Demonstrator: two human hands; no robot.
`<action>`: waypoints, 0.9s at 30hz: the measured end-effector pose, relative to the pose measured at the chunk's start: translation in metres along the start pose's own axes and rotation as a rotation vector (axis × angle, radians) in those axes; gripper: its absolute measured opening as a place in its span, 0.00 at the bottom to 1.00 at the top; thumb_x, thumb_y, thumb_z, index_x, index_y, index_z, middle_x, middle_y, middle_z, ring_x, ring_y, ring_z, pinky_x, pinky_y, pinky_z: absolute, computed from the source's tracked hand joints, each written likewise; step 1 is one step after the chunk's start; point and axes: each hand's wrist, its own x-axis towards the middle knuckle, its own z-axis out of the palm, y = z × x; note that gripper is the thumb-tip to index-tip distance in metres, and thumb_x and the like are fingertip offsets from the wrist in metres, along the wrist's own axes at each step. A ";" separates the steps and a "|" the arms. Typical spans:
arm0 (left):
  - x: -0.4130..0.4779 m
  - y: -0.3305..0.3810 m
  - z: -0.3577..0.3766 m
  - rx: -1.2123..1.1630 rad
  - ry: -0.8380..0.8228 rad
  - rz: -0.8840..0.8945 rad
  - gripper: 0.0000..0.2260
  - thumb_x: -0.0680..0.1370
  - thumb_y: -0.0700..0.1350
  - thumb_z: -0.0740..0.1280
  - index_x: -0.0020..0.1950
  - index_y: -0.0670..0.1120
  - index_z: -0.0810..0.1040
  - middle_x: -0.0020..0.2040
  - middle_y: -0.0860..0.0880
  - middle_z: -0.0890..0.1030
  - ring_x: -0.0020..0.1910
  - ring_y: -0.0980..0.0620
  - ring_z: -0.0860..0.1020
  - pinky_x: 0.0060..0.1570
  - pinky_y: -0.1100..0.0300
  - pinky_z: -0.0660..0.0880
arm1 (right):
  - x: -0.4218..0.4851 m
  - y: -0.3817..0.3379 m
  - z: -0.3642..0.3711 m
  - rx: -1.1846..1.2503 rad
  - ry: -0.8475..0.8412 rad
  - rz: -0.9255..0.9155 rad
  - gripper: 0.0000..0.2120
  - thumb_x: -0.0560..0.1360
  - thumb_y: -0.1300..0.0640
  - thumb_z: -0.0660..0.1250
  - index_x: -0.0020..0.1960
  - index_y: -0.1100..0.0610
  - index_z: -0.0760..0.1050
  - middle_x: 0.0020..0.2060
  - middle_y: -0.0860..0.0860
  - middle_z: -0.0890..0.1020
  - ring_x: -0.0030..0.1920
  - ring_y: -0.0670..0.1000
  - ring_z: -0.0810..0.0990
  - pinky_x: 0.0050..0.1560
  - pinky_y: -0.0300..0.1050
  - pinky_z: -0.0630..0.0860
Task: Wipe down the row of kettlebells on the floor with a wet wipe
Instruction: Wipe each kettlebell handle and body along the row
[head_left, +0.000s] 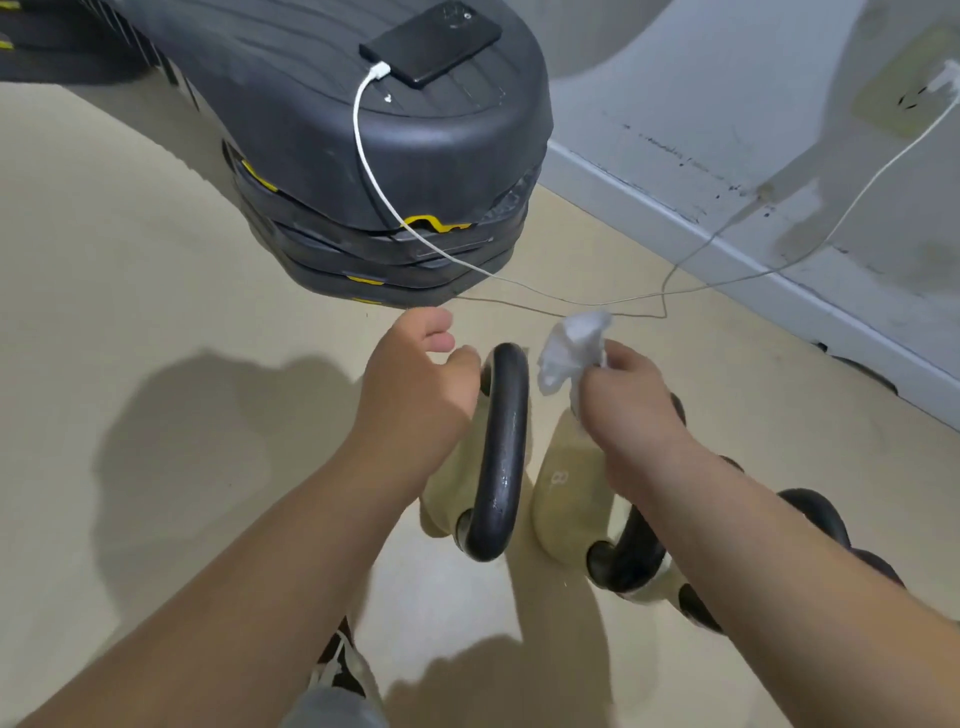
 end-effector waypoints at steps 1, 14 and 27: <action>0.004 -0.006 0.000 -0.001 -0.008 -0.030 0.20 0.76 0.49 0.68 0.68 0.54 0.74 0.57 0.59 0.78 0.58 0.50 0.80 0.62 0.45 0.78 | 0.011 -0.003 0.010 -0.018 -0.051 0.024 0.15 0.80 0.62 0.57 0.62 0.56 0.78 0.50 0.54 0.82 0.45 0.53 0.77 0.41 0.44 0.74; 0.015 -0.035 0.014 -0.087 -0.009 -0.171 0.20 0.72 0.51 0.63 0.64 0.55 0.76 0.59 0.57 0.79 0.59 0.50 0.81 0.62 0.46 0.78 | 0.017 -0.010 0.050 0.229 -0.191 0.049 0.07 0.79 0.56 0.61 0.48 0.59 0.75 0.40 0.56 0.73 0.39 0.53 0.70 0.37 0.44 0.69; -0.003 -0.058 0.011 -0.124 0.042 -0.208 0.13 0.78 0.46 0.61 0.61 0.54 0.77 0.56 0.56 0.80 0.54 0.51 0.83 0.62 0.42 0.78 | -0.073 0.118 0.059 -0.455 -0.091 -0.793 0.32 0.83 0.66 0.56 0.83 0.60 0.47 0.84 0.54 0.44 0.83 0.55 0.46 0.80 0.41 0.52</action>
